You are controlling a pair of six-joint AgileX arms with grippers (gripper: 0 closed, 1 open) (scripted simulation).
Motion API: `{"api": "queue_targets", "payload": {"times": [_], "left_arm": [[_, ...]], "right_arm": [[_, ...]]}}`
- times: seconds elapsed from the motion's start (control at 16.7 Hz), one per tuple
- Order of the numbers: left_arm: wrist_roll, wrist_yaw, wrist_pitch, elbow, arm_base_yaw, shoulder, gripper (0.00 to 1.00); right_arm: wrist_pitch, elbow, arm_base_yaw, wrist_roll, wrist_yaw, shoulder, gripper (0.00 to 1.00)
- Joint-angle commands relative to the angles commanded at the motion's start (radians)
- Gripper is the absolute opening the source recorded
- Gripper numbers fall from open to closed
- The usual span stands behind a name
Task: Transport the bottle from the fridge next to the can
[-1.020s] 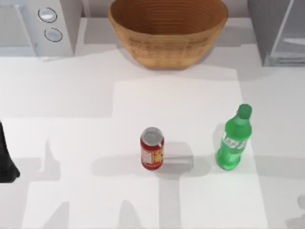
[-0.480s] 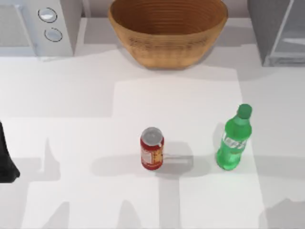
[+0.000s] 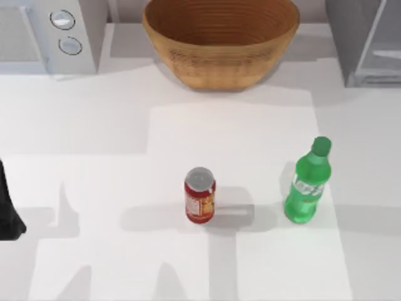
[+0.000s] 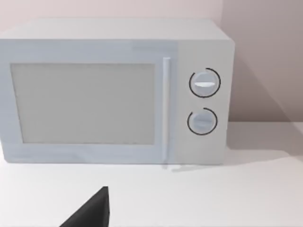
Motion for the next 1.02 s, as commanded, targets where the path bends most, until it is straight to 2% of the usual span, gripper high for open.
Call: {"api": "queue_targets", "payload": {"times": [0.24,0.66,0.84,1.02], "left_arm": [[0.000,0.000,0.000,0.000,0.000,0.000,1.00],[0.000,0.000,0.000,0.000,0.000,0.000,1.00],[0.000,0.000,0.000,0.000,0.000,0.000,1.00],[0.000,0.000,0.000,0.000,0.000,0.000,1.00]], "right_arm": [[-0.017,0.041,-0.103,-0.094,-0.048,0.131,1.00],[-0.005,0.040,-0.097,-0.085,-0.049,0.137,1.00],[0.079,0.040,-0.034,0.007,-0.042,0.139,1.00],[0.235,0.038,0.083,0.192,-0.018,0.140,1.00]]}}
